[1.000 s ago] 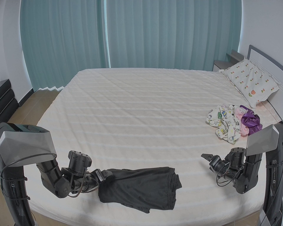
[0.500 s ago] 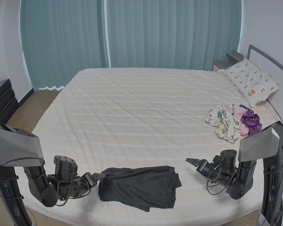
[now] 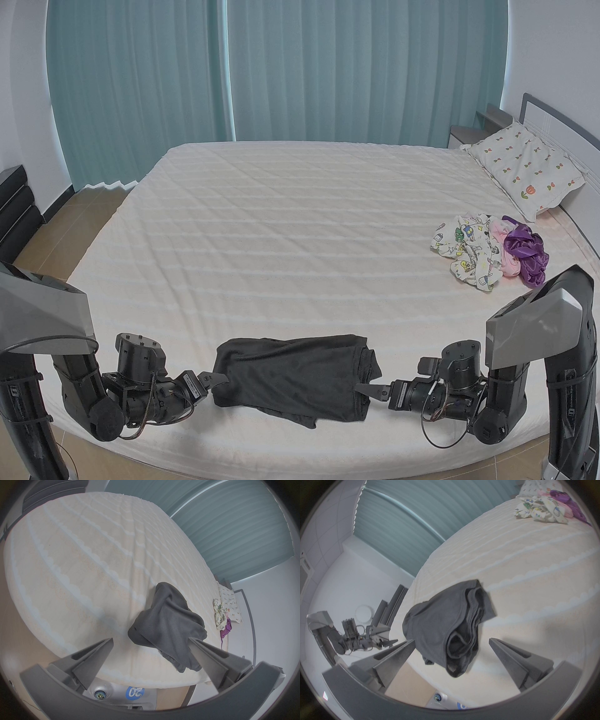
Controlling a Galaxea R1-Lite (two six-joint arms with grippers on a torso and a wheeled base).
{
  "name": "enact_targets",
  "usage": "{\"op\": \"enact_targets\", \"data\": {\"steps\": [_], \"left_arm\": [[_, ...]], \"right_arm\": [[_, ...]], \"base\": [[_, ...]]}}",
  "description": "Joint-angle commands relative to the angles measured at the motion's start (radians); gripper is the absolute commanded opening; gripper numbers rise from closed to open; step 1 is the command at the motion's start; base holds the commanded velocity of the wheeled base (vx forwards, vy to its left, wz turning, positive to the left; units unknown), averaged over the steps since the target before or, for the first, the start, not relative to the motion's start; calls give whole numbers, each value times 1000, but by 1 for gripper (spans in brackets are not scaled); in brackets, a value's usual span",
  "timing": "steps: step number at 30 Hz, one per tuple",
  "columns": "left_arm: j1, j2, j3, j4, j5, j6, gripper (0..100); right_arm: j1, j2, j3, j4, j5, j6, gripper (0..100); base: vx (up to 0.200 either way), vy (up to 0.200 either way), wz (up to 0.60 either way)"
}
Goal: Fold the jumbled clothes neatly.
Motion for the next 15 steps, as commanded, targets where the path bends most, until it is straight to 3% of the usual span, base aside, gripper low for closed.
{"op": "enact_targets", "data": {"steps": [1,9,15], "left_arm": [[1,15,-4,0,0,0,100],[3,15,-6,0,0,0,100],[4,15,-6,0,0,0,100]], "right_arm": [[27,9,-18,22,19,-19,100],[93,18,-108,152,26,-53,100],[95,12,-171,234,26,-53,100]], "base": [[0,0,0],[0,0,0],[0,0,0]]}}
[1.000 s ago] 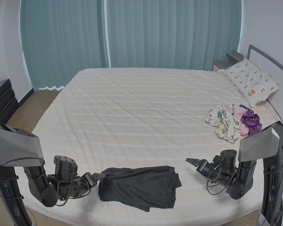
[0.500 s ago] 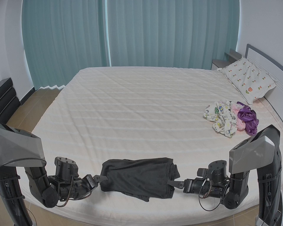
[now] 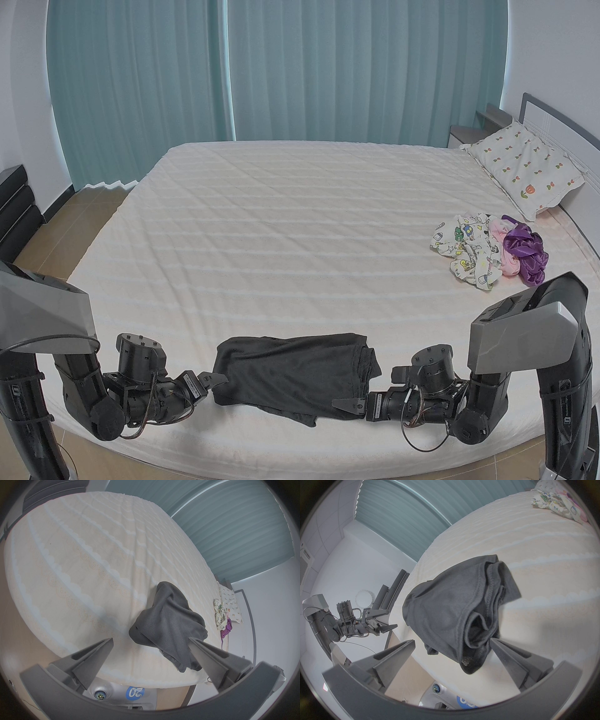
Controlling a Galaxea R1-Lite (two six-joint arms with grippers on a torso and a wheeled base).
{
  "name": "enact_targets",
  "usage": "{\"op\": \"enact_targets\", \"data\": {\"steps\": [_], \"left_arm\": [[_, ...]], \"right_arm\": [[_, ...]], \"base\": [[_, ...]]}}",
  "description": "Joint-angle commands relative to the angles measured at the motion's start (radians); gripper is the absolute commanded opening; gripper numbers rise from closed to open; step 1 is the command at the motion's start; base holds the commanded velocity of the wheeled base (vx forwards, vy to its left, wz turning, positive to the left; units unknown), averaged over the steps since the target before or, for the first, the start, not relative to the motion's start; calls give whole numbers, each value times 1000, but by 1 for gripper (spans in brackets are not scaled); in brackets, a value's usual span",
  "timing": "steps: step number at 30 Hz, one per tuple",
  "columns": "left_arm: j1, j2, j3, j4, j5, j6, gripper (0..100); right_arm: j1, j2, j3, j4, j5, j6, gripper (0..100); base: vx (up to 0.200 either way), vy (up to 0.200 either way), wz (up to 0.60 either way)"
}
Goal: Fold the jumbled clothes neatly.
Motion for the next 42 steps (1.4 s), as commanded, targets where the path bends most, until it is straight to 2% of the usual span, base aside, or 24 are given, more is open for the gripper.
{"op": "enact_targets", "data": {"steps": [1,4,5,11,15,28,29,37,40,42], "left_arm": [[0,4,-1,0,0,0,100],[0,4,-1,0,0,0,100],[0,4,-2,0,0,0,100],[2,2,-1,0,0,0,100],[5,2,-2,0,0,0,100],[5,2,-1,0,0,0,100],[5,2,-1,0,0,0,100],[5,2,-1,0,0,0,100],[5,2,-1,0,0,0,100],[5,2,-1,0,0,-2,100]], "right_arm": [[9,0,-38,22,1,-1,100],[9,4,-41,27,1,-11,100],[10,9,-46,30,-1,-15,0],[20,7,-64,97,-10,-43,0],[16,-17,-37,107,-21,-83,0],[-17,-57,58,108,-19,-124,0],[-19,-56,60,108,-19,-126,100],[-20,-82,98,88,-13,-150,100],[-53,-128,94,59,-4,-139,100],[-111,-148,46,71,-4,-138,100]], "base": [[0,0,0],[0,0,0],[0,0,0],[0,0,0],[0,0,0],[0,0,0],[0,0,0],[0,0,0],[0,0,0],[0,0,0]]}}
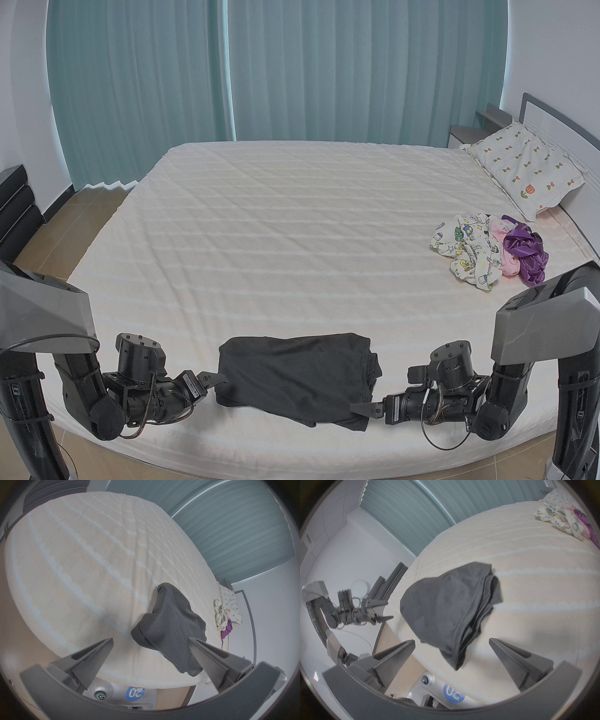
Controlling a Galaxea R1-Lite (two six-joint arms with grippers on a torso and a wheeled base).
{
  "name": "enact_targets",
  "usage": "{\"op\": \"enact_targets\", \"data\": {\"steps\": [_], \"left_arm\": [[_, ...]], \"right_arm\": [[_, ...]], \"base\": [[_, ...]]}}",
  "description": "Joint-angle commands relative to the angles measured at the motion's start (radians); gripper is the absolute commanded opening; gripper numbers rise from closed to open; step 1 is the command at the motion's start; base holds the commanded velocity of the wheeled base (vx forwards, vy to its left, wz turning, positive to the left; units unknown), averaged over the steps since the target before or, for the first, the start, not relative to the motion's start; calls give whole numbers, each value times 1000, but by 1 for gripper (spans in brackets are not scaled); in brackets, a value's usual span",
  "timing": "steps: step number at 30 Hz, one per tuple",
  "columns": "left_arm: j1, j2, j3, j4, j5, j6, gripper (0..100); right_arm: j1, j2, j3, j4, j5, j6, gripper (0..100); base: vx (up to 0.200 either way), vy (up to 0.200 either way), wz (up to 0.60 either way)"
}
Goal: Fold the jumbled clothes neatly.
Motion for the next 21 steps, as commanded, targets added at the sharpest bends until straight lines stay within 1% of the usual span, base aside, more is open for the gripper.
{"op": "enact_targets", "data": {"steps": [1,2,3,5,7,8,9,11,14,16,21], "left_arm": [[0,2,0,-1,0,-1,100],[0,2,0,-1,0,-1,100],[0,2,0,-1,0,-1,100],[0,0,-2,-1,0,-12,100],[0,0,-3,-1,0,-24,100],[0,0,-3,-1,0,-26,100],[0,0,-8,-1,0,-28,100],[0,0,-11,-1,0,-28,100],[0,0,-12,-1,0,-28,100],[0,2,-14,-1,0,-29,100],[2,3,-16,-1,0,-29,100]], "right_arm": [[-65,-53,-43,3,3,6,100],[-65,-53,-43,3,3,6,100],[-118,-19,-157,44,-4,18,100],[-140,9,-237,92,-11,30,100],[-155,26,-324,148,-11,62,100],[-155,29,-330,153,-12,65,100],[-158,58,-410,211,-12,96,100],[-157,95,-497,273,-18,108,100],[-149,156,-612,339,-53,111,100],[-149,171,-645,356,-53,113,100],[-148,187,-763,478,-57,114,100]], "base": [[0,0,0],[0,0,0],[0,0,0],[0,0,0],[0,0,0],[0,0,0],[0,0,0],[0,0,0],[0,0,0],[0,0,0],[0,0,0]]}}
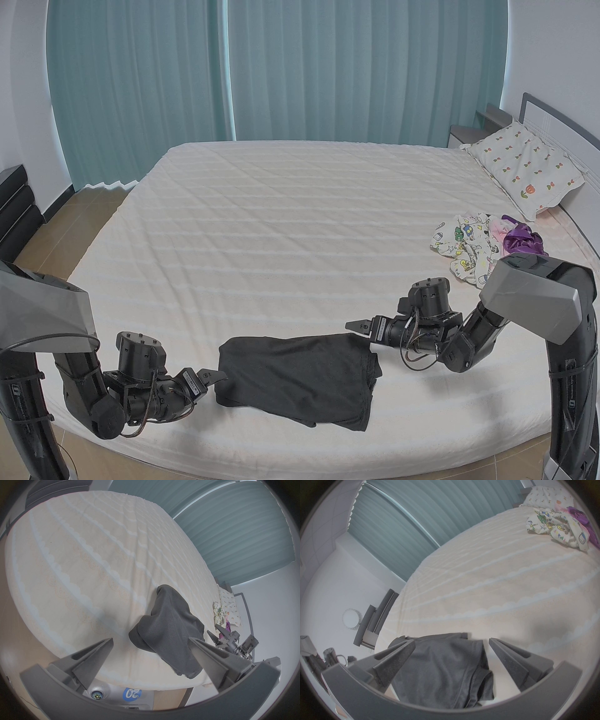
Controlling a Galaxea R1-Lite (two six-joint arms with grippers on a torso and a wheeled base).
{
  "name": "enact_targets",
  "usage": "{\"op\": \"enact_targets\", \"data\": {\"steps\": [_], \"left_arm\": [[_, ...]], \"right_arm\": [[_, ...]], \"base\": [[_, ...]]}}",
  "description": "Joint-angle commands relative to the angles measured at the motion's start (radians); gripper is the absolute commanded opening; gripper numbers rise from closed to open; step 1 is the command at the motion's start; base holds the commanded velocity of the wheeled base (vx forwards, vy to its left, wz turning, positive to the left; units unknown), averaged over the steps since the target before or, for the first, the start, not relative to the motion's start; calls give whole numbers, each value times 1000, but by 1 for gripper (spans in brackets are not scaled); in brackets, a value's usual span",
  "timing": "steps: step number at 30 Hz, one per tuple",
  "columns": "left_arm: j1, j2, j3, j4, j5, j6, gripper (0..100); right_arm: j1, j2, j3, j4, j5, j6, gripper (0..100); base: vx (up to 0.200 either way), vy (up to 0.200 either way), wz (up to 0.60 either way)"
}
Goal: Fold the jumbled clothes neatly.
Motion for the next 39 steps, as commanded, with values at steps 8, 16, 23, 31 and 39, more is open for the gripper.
{"op": "enact_targets", "data": {"steps": [8,16,23,31,39], "left_arm": [[0,3,-5,0,1,-4,100],[0,3,-5,0,1,-4,100],[8,1,-5,0,3,-2,100],[17,3,-20,0,13,1,100],[20,0,-66,0,20,-28,100]], "right_arm": [[2,95,-191,183,-13,8,100],[13,107,-211,208,-12,8,0],[13,98,-229,272,-18,10,0],[-7,67,-200,257,-70,17,0],[-9,44,-168,245,-67,48,0]], "base": [[0,0,0],[0,0,0],[0,0,0],[0,0,0],[0,0,0]]}}
